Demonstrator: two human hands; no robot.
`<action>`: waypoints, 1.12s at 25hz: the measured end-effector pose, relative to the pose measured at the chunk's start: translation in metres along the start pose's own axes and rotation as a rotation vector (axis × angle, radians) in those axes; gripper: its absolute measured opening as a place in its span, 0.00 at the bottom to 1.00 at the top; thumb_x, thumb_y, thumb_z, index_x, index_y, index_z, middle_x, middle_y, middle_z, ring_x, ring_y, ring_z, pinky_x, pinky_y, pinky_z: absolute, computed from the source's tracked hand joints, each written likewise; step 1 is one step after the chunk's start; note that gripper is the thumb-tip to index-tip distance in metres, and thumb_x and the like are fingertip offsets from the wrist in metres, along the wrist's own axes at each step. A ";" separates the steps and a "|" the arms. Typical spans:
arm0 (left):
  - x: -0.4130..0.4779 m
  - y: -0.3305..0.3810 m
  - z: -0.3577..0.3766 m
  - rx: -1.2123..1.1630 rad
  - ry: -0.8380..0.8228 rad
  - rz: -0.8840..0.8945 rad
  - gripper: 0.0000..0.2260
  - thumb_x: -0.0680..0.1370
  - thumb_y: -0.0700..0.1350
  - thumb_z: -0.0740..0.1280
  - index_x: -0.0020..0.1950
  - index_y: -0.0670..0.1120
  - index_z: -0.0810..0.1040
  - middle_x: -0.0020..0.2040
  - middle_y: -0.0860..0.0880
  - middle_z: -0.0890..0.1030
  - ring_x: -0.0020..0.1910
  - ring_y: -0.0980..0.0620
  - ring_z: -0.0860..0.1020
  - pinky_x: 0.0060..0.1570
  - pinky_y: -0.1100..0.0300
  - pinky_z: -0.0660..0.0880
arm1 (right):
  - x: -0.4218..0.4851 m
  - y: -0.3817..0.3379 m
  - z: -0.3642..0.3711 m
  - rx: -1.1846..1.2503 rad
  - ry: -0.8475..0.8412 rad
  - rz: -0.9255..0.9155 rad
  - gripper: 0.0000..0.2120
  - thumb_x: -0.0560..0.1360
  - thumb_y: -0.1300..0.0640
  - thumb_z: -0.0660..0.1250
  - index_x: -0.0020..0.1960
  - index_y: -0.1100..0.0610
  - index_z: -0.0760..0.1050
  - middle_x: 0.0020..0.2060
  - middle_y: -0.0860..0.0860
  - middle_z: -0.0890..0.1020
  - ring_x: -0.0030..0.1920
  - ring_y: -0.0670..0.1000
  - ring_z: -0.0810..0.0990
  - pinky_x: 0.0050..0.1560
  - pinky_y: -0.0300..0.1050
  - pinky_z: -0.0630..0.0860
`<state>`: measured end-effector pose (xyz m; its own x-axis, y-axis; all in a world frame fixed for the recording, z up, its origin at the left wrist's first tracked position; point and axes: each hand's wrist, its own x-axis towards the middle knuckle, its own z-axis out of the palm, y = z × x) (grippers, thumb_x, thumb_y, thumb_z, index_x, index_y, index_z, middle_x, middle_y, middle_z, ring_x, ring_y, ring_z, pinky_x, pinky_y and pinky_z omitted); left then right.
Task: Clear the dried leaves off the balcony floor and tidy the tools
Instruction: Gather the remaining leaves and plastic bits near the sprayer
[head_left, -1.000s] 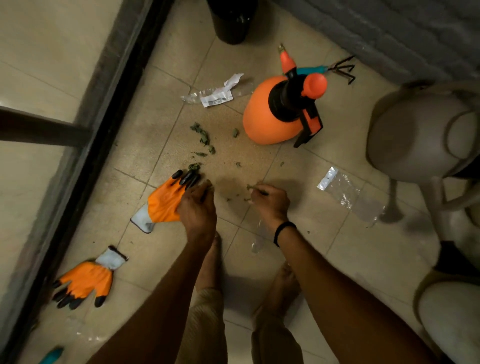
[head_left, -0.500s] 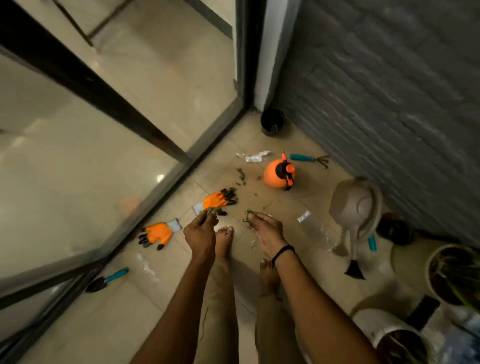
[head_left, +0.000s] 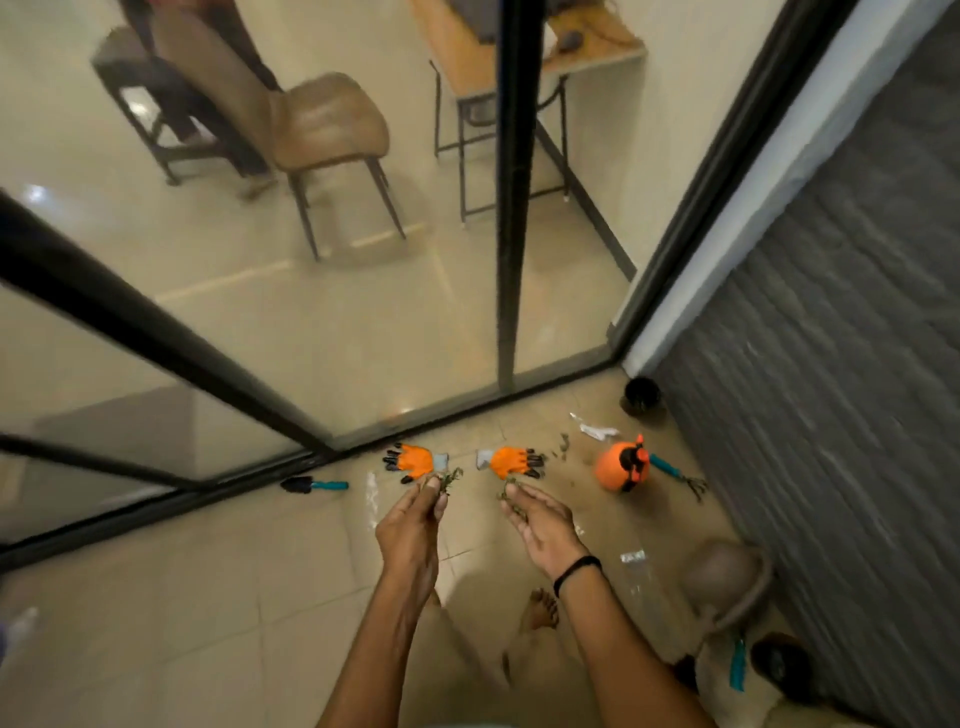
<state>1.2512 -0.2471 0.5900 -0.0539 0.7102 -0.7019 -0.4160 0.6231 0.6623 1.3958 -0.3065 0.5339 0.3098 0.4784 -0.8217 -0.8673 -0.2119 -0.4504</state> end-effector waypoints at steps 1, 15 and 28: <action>-0.012 0.014 -0.015 -0.085 0.005 -0.013 0.12 0.76 0.32 0.70 0.59 0.37 0.78 0.52 0.44 0.84 0.49 0.52 0.82 0.44 0.66 0.80 | -0.012 0.010 0.011 -0.032 -0.029 0.011 0.10 0.74 0.71 0.70 0.54 0.67 0.79 0.45 0.57 0.84 0.47 0.53 0.83 0.41 0.40 0.82; -0.070 0.202 -0.353 -0.632 0.095 0.119 0.15 0.77 0.34 0.70 0.64 0.36 0.78 0.49 0.45 0.86 0.47 0.55 0.83 0.49 0.65 0.81 | -0.159 0.275 0.238 -0.375 -0.674 0.388 0.15 0.75 0.63 0.67 0.60 0.67 0.75 0.59 0.62 0.80 0.46 0.50 0.80 0.42 0.36 0.80; -0.025 0.339 -0.619 -0.970 0.383 0.348 0.11 0.75 0.33 0.71 0.57 0.36 0.81 0.49 0.42 0.84 0.45 0.53 0.82 0.48 0.63 0.81 | -0.190 0.566 0.464 -0.728 -0.871 0.749 0.07 0.72 0.65 0.72 0.49 0.66 0.81 0.61 0.65 0.78 0.45 0.51 0.79 0.41 0.37 0.81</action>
<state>0.5497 -0.2563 0.6705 -0.5148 0.5441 -0.6625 -0.8513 -0.2334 0.4699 0.6651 -0.1221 0.5974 -0.7205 0.3719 -0.5853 -0.2331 -0.9248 -0.3005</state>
